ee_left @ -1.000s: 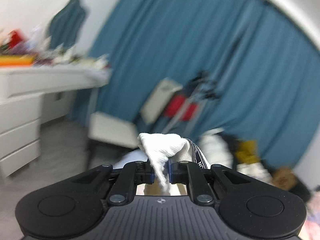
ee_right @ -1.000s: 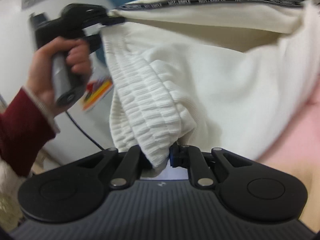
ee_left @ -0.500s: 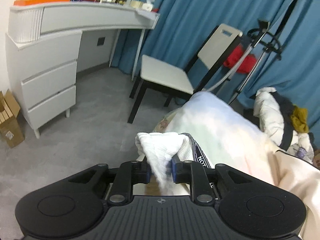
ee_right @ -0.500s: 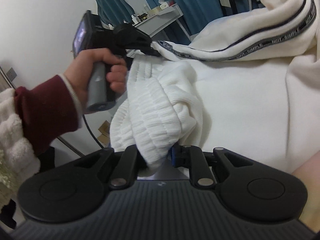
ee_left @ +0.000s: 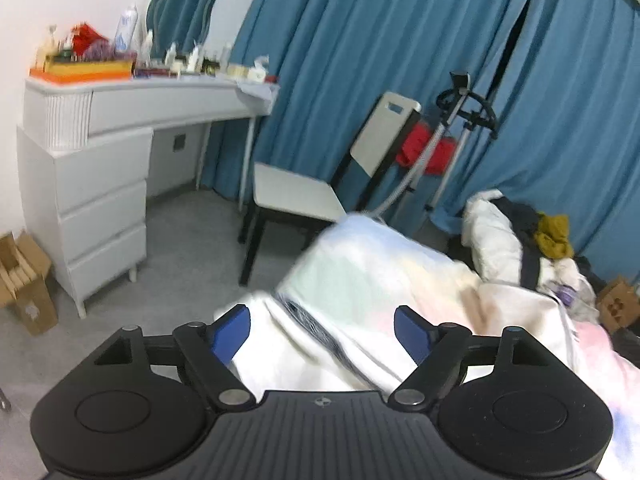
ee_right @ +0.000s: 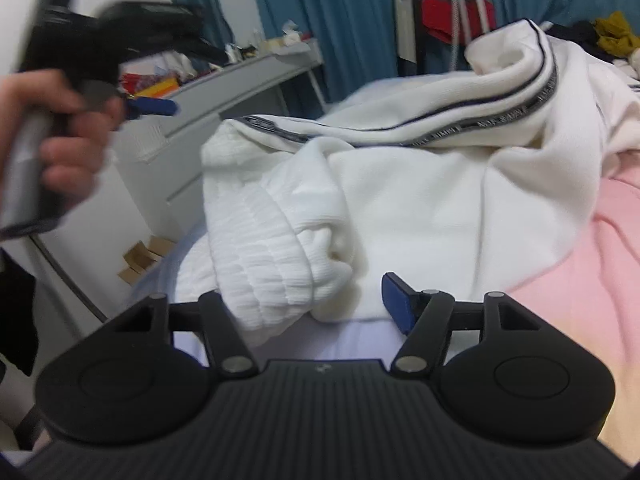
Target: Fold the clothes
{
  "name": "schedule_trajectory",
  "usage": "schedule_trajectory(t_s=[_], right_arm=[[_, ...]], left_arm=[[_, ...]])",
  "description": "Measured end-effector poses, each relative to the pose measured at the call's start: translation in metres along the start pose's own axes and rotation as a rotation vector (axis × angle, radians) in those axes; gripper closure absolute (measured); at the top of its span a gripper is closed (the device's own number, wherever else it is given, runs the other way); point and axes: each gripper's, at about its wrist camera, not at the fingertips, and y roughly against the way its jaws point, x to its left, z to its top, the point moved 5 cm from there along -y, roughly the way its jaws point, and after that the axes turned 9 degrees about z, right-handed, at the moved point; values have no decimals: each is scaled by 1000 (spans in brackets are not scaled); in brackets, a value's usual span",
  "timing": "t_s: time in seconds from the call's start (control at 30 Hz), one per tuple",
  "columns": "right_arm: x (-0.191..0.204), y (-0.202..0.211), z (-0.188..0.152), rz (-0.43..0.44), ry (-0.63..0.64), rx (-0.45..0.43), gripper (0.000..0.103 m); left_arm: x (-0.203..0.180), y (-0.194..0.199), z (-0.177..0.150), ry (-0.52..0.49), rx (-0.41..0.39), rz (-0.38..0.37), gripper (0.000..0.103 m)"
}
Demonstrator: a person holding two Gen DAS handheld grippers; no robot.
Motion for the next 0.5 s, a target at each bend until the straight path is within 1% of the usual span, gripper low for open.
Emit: schedule_trajectory(t_s=[0.07, 0.1, 0.17, 0.23, 0.27, 0.33, 0.37, 0.43, 0.47, 0.5], right_arm=[[0, -7, 2, -11, 7, -17, 33], [-1, -9, 3, -15, 7, -22, 29], [-5, -7, 1, -9, -5, -24, 28], [-2, 0, -1, -14, 16, -34, 28], [2, 4, -3, -20, 36, -38, 28], [6, 6, -5, -33, 69, -39, 28], [7, 6, -5, -39, 80, -41, 28], [10, 7, -5, -45, 106, -51, 28], [11, 7, -6, -48, 119, -57, 28], [12, 7, -6, -54, 135, -71, 28]], left_arm=[[3, 6, -20, 51, 80, -4, 22], [5, 8, -31, 78, 121, -5, 22], [9, 10, -47, 148, 173, -43, 22], [14, 12, -63, 219, 222, -85, 23], [13, 8, -69, 253, 269, -124, 25], [10, 0, -82, 321, 374, -211, 36], [6, -3, -85, 320, 392, -217, 43], [0, -12, -88, 295, 407, -211, 49], [-2, -16, -87, 278, 411, -207, 63], [-4, -21, -86, 261, 415, -203, 71]])
